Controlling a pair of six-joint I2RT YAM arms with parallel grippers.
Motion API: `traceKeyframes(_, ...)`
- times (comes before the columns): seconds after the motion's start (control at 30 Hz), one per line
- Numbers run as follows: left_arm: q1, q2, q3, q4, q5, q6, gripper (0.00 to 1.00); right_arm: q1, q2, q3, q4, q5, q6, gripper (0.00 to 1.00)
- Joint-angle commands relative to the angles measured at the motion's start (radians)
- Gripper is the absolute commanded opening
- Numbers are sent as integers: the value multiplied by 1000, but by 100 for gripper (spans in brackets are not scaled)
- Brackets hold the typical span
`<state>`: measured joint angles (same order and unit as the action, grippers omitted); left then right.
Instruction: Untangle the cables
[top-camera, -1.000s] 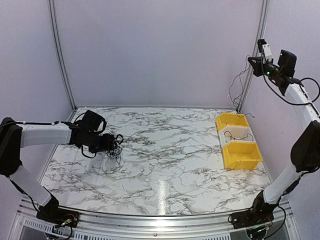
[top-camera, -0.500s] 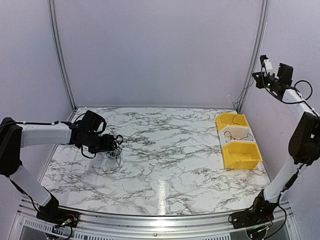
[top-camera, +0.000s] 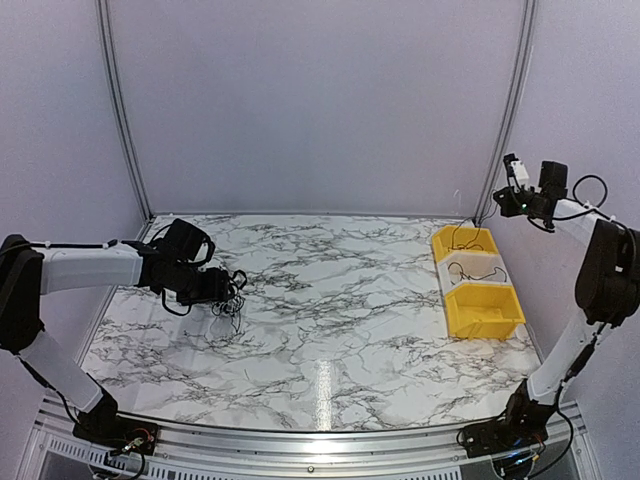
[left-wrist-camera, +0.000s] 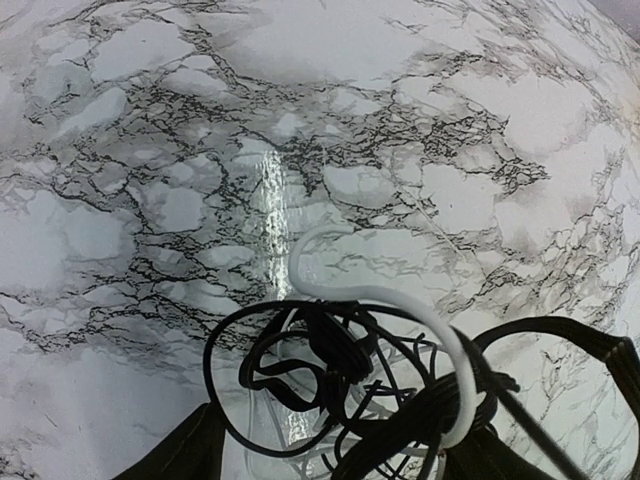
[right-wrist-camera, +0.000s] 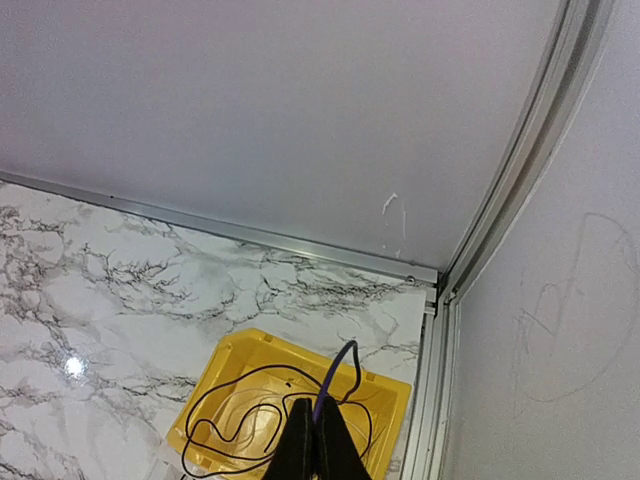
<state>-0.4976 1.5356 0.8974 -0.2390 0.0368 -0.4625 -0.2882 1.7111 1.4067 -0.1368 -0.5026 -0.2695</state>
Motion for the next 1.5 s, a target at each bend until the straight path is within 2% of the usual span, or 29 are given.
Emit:
traceKeyframes(0.0, -4, -15, 56, -40, 10, 42, 75, -2, 32, 13, -31, 39, -28, 0)
traceKeyframes(0.23, -4, 5, 68, -43, 35, 50, 75, 18, 194, 144, -178, 96, -44, 0)
traceKeyframes(0.5, -2, -4, 57, -43, 36, 58, 76, 116, 307, 274, -354, 258, -91, 1)
traceKeyframes(0.57, -2, -2, 56, -43, 39, 58, 76, 124, 315, 293, -378, 288, -76, 8)
traceKeyframes(0.63, -2, -1, 57, -43, 44, 60, 76, 124, 315, 315, -408, 316, -60, 25)
traceKeyframes(0.7, -3, -7, 54, -43, 45, 59, 76, 124, 298, 330, -440, 340, -50, 36)
traceKeyframes(0.77, -2, -15, 52, -44, 41, 62, 76, 124, 267, 328, -456, 356, -44, 41)
traceKeyframes(0.9, -2, -26, 52, -43, 41, 67, 76, 126, 184, 306, -468, 364, -37, 45)
traceKeyframes(1.03, -2, -28, 59, -42, 61, 69, 76, 154, 108, 254, -461, 277, -49, 45)
traceKeyframes(1.13, -1, -33, 68, -42, 99, 76, 76, 247, 37, 159, -411, 194, -86, 44)
traceKeyframes(1.23, -1, -58, 80, -40, 184, 95, 77, 406, 5, 124, -392, 183, -127, 42)
traceKeyframes(1.37, -2, -108, 82, -26, 303, 148, 77, 583, 37, 166, -411, 77, -115, 40)
traceKeyframes(1.47, -1, -124, 60, -14, 299, 164, 77, 744, 82, 218, -408, 7, -108, 40)
